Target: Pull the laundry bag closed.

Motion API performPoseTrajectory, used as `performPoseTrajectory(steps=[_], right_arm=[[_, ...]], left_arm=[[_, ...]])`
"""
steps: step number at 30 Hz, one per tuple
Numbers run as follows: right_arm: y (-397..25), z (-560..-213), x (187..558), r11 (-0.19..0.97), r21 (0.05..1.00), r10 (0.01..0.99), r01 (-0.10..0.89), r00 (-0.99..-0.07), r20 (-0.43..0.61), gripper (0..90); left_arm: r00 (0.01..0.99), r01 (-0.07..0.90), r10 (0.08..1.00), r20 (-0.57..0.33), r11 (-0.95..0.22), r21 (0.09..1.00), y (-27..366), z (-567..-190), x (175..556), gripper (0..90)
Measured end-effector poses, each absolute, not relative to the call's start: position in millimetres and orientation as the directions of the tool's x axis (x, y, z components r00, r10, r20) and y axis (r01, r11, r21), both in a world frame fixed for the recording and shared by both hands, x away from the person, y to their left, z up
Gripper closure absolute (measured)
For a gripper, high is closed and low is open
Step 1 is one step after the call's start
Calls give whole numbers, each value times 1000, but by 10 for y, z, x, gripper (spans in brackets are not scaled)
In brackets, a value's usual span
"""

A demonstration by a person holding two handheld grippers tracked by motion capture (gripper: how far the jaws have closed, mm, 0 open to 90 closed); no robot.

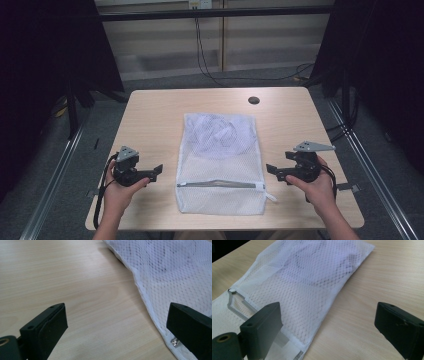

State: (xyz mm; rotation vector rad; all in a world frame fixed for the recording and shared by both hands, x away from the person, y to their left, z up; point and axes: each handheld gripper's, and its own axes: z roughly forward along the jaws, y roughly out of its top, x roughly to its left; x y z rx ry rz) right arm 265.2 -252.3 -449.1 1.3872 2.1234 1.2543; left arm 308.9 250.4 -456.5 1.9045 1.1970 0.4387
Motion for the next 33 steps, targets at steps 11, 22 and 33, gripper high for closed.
performPoseTrajectory(steps=[11, 22, 33], right_arm=[[-2337, -4462, 2653, 152, 805, 852, 573, -490, 187, 85], [-1970, -4501, 2675, 197, 788, 831, 583, -525, 181, 90], [-1806, -4469, 2704, 204, 787, 825, 582, -536, 182, 99]], left_arm=[[505, 576, 849, -154, -199, 793, 2480, -4574, 3105, 33], [533, 569, 828, -173, -199, 798, 2423, -4548, 3075, 36], [536, 565, 827, -171, -201, 800, 2439, -4519, 3073, 41]])
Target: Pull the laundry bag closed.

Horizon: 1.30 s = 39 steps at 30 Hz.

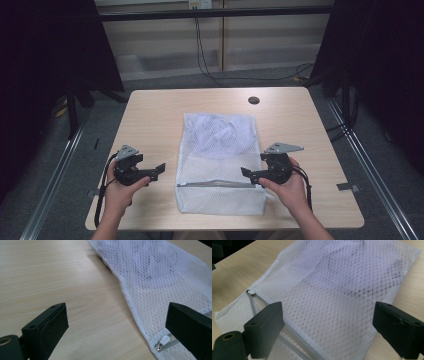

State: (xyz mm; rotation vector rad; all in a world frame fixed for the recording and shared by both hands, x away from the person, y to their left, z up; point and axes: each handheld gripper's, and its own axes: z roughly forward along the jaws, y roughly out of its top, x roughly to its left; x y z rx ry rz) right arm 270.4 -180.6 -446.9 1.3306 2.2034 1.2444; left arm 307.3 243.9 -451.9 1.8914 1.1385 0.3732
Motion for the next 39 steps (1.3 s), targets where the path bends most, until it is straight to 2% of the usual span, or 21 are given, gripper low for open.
performPoseTrajectory(steps=[39], right_arm=[[-1085, -4409, 2822, 213, 799, 761, 562, -608, 225, 125]], left_arm=[[558, 549, 813, -166, -212, 809, 2414, -4452, 3055, 46]])
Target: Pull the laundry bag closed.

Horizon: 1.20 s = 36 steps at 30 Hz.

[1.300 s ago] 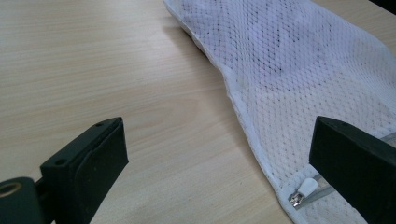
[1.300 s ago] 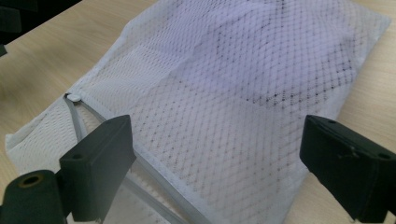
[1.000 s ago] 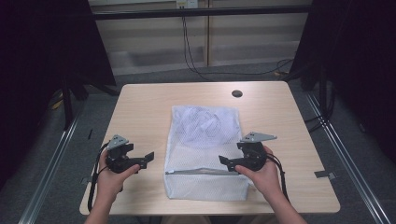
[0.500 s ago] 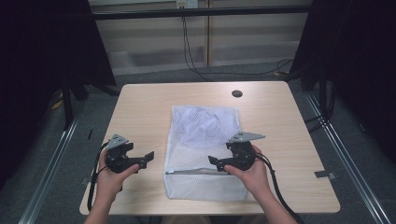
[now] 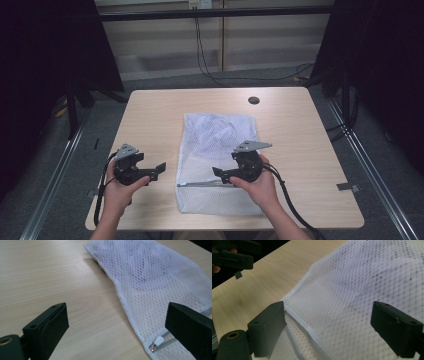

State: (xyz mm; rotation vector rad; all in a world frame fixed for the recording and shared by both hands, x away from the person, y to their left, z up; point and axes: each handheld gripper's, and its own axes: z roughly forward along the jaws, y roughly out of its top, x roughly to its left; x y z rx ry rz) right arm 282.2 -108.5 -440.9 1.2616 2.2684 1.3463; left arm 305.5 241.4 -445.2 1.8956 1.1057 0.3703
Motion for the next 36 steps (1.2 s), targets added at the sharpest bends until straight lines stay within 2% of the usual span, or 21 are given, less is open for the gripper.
performPoseTrajectory(steps=[24, 36], right_arm=[[-774, -4452, 2841, 218, 796, 726, 564, -639, 254, 149], [-629, -4474, 2853, 195, 800, 706, 568, -647, 287, 213]], left_arm=[[562, 548, 810, -165, -216, 808, 2395, -4445, 3051, 47], [562, 549, 808, -174, -208, 810, 2405, -4437, 3057, 47]])
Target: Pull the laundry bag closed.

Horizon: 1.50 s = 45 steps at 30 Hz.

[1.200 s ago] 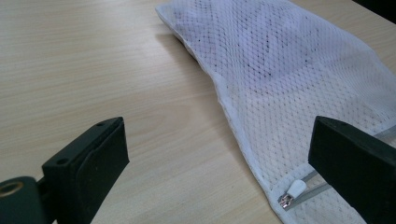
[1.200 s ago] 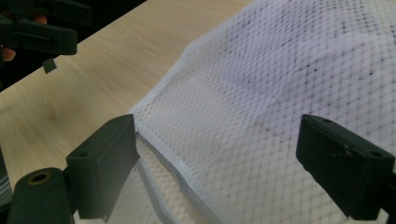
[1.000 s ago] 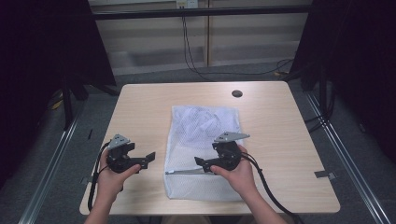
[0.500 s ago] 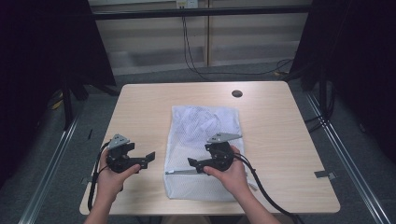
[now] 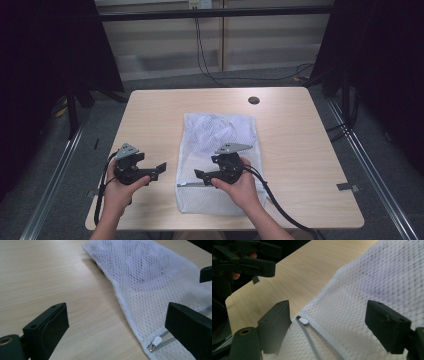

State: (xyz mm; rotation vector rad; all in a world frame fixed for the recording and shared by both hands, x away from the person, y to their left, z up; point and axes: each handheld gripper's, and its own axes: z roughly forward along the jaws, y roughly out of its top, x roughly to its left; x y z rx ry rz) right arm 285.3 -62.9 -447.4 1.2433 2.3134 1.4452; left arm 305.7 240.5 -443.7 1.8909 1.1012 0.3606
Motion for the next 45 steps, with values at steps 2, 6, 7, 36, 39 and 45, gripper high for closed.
performPoseTrajectory(steps=[2, 6, 7, 36, 39, 45], right_arm=[[-596, -4483, 2854, 197, 800, 699, 566, -653, 291, 227], [-540, -4505, 2864, 217, 793, 688, 570, -665, 290, 266], [-530, -4511, 2867, 221, 791, 689, 571, -665, 288, 276], [-378, -4638, 2935, 254, 772, 686, 583, -671, 280, 396], [-359, -4661, 2944, 250, 755, 683, 606, -663, 306, 404], [-329, -4715, 2968, 253, 732, 683, 632, -653, 328, 409]], left_arm=[[564, 548, 807, -173, -210, 810, 2406, -4436, 3057, 47], [564, 549, 807, -174, -209, 809, 2407, -4435, 3051, 47], [564, 546, 809, -169, -211, 811, 2408, -4434, 3050, 47], [569, 551, 806, -166, -223, 804, 2415, -4442, 3023, 47], [566, 551, 808, -165, -222, 804, 2421, -4442, 3024, 48], [567, 554, 807, -165, -225, 801, 2422, -4447, 3021, 47]])
